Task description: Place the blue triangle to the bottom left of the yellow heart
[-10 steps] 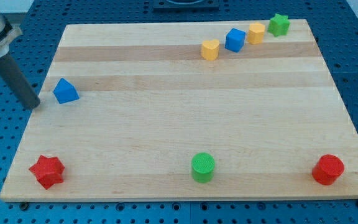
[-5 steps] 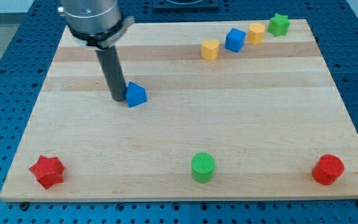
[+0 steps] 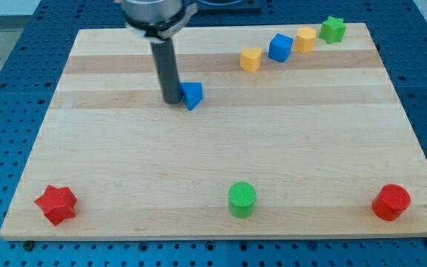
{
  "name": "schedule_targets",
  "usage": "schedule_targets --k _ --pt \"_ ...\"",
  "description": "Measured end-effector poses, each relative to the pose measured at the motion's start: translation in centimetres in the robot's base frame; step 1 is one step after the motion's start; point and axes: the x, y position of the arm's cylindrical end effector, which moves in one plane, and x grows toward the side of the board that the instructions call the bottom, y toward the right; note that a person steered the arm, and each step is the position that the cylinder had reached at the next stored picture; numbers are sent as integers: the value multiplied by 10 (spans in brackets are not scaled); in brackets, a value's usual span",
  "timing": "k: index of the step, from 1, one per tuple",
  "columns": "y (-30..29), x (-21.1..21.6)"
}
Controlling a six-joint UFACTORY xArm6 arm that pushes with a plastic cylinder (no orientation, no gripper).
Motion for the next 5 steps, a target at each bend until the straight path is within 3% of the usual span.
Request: schedule_targets --k 1,3,5 --pt "15 -11" --pt "-18 40" --pt "36 22"
